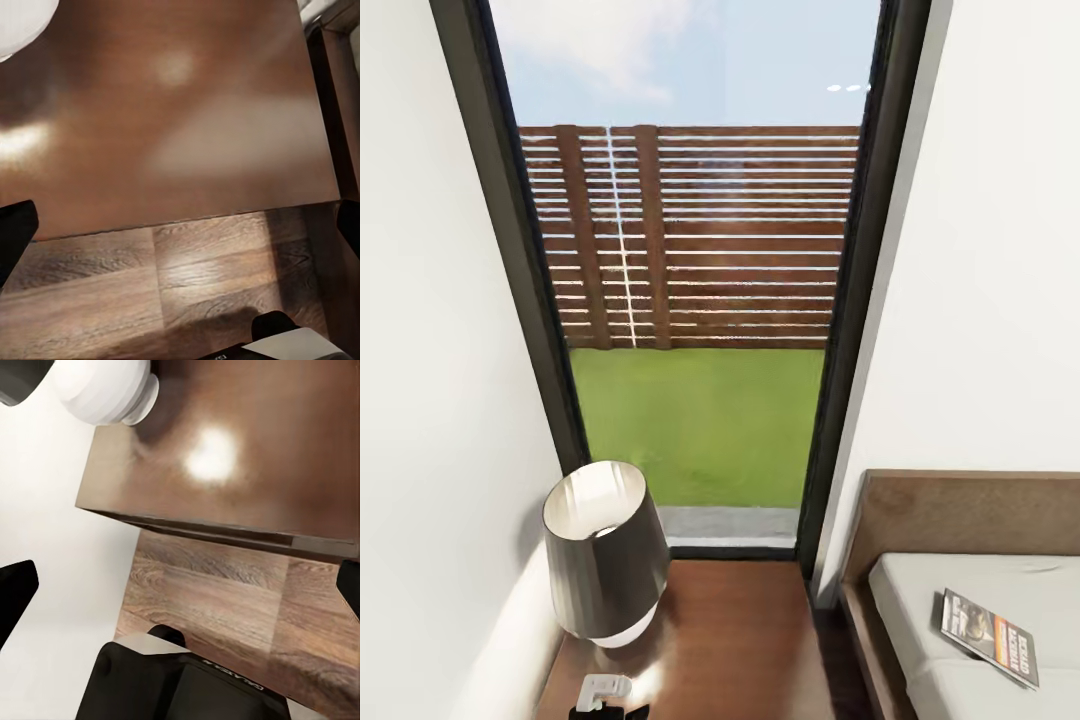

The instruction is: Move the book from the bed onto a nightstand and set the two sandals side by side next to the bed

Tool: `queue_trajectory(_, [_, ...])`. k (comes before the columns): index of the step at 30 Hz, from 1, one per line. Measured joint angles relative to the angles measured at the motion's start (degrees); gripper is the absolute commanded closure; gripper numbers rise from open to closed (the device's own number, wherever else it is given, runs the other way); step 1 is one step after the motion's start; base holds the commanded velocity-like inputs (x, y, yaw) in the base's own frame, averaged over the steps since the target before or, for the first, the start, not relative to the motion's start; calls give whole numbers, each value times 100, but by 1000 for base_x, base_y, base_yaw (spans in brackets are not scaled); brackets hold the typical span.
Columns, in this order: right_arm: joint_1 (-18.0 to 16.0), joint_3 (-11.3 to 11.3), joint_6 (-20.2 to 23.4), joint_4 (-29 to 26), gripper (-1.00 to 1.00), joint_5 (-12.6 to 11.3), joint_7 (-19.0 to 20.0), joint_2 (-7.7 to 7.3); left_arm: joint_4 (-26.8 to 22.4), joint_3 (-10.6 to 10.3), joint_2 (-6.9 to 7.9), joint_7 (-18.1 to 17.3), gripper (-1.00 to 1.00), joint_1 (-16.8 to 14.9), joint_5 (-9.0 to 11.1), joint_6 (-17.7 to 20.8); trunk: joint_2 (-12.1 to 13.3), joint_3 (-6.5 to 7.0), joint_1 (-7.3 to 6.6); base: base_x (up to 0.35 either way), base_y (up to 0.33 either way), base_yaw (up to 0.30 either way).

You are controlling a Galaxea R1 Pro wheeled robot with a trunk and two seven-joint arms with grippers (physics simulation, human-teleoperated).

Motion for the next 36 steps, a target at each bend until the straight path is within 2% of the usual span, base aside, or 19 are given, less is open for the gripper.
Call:
queue_trajectory(14, [0, 0, 0, -2, -100, 0, -2, 0, 0, 0, 0, 0, -100, 0, 0, 0, 0, 0, 0, 300, 0, 0])
queue_trajectory(36, [0, -7, 0, -2, -100, 0, -16, 0, 0, 0, 0, 0, -100, 0, 0, 0, 1, 0, 3, 14, 0, 0])
